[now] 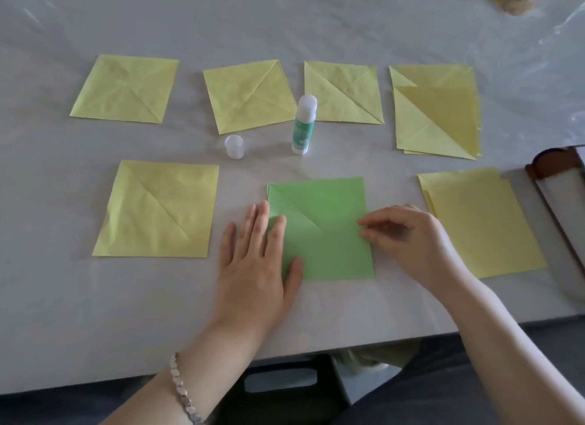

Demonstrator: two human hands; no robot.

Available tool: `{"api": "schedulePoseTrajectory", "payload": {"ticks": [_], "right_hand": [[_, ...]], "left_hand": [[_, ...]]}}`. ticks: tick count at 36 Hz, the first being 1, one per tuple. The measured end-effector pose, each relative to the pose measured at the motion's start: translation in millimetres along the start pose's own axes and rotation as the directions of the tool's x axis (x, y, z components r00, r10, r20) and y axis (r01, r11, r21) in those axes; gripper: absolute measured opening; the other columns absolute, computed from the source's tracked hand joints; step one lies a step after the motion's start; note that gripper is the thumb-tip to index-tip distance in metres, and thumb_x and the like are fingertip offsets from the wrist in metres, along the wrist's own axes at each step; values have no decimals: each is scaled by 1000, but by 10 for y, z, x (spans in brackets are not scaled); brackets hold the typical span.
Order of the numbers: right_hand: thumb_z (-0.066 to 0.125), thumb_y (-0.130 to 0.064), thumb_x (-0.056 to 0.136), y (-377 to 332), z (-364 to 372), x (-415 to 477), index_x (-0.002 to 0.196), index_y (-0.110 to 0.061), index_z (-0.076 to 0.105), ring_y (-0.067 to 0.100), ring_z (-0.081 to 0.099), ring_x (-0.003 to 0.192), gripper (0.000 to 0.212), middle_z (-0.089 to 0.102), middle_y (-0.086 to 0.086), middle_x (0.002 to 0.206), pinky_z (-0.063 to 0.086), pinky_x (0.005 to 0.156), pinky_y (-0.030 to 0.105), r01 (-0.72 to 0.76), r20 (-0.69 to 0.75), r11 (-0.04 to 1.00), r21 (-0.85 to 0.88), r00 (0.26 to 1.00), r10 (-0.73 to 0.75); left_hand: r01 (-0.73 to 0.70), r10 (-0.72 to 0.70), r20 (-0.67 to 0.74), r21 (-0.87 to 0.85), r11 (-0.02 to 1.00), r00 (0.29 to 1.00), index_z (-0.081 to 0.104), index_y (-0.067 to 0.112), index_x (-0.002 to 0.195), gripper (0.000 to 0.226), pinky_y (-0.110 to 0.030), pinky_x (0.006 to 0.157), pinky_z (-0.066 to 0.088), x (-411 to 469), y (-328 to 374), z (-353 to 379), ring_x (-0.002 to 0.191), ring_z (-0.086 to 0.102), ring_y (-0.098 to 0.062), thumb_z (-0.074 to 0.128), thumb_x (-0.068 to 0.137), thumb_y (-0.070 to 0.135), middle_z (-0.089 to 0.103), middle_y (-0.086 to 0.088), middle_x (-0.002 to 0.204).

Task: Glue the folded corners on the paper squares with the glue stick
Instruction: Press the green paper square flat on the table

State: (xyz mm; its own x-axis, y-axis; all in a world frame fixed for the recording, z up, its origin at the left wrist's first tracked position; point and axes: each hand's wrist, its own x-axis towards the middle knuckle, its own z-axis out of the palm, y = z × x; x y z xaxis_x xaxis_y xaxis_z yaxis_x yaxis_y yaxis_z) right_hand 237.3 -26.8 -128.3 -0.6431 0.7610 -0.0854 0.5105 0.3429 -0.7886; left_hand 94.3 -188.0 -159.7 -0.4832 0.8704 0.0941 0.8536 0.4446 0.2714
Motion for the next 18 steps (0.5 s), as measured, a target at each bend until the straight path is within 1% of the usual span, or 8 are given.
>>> {"api": "schedulePoseTrajectory", "payload": {"ticks": [1,3,5,8,10,12,15,18], "right_hand": [[75,-4,72,4,4,-4,74,-39,65,4,57,76,37,60,-13,77,39,74,3,12,-5,1000,-21,1000,-13],[75,-3,72,-1,13,-10,79,-31,69,3,54,79,29,58,-17,73,37,73,1,25,-11,999,-48,1000,-25],[75,-3,72,-11,16,-15,84,-23,72,3,53,80,23,57,-19,73,36,72,2,33,-17,997,-69,999,-34],[75,-3,72,-22,15,-18,86,-16,74,5,52,81,20,57,-21,75,36,73,1,51,-20,994,-96,998,-53],[75,-3,71,-31,13,-22,87,-15,74,10,52,82,19,56,-22,77,36,74,2,55,-17,993,-107,998,-58],[75,-4,72,-36,9,-24,87,-14,74,14,53,85,18,57,-23,78,35,75,3,56,-15,992,-112,998,-58],[75,-5,72,-34,12,-26,87,-15,75,12,52,86,18,57,-24,79,35,75,2,56,-17,991,-125,998,-58],[76,-5,71,-27,19,-33,87,-15,75,12,52,85,19,57,-25,79,35,76,2,67,-27,987,-143,997,-71]], "left_hand": [[0,0,4,0,1000,1000,52,2,130,59,-44,110,17,2,0,0,137,33,-29,35,89,42,42,-20,143],[0,0,16,13,1000,1000,51,2,130,63,-44,110,16,3,-1,4,135,37,-32,35,89,46,42,-20,143],[-5,4,26,28,1000,1000,51,2,130,66,-45,110,16,-3,-2,7,135,37,-34,35,88,50,42,-21,143],[-6,5,31,30,1000,1000,51,2,130,70,-45,110,15,-7,-6,13,136,33,-31,36,87,54,40,-21,144],[-5,4,32,22,1000,999,51,1,130,71,-45,110,16,-2,-8,19,136,29,-30,37,85,54,40,-21,144],[-5,4,39,25,1000,999,51,1,130,72,-46,110,16,0,-6,20,136,29,-30,37,85,55,40,-21,144],[-8,7,45,36,999,999,51,2,130,72,-46,110,17,-5,-6,22,136,34,-31,37,85,56,40,-21,144],[-13,11,38,37,999,999,51,2,130,72,-46,110,17,-7,-17,26,136,32,-31,37,85,56,41,-21,144]]}}
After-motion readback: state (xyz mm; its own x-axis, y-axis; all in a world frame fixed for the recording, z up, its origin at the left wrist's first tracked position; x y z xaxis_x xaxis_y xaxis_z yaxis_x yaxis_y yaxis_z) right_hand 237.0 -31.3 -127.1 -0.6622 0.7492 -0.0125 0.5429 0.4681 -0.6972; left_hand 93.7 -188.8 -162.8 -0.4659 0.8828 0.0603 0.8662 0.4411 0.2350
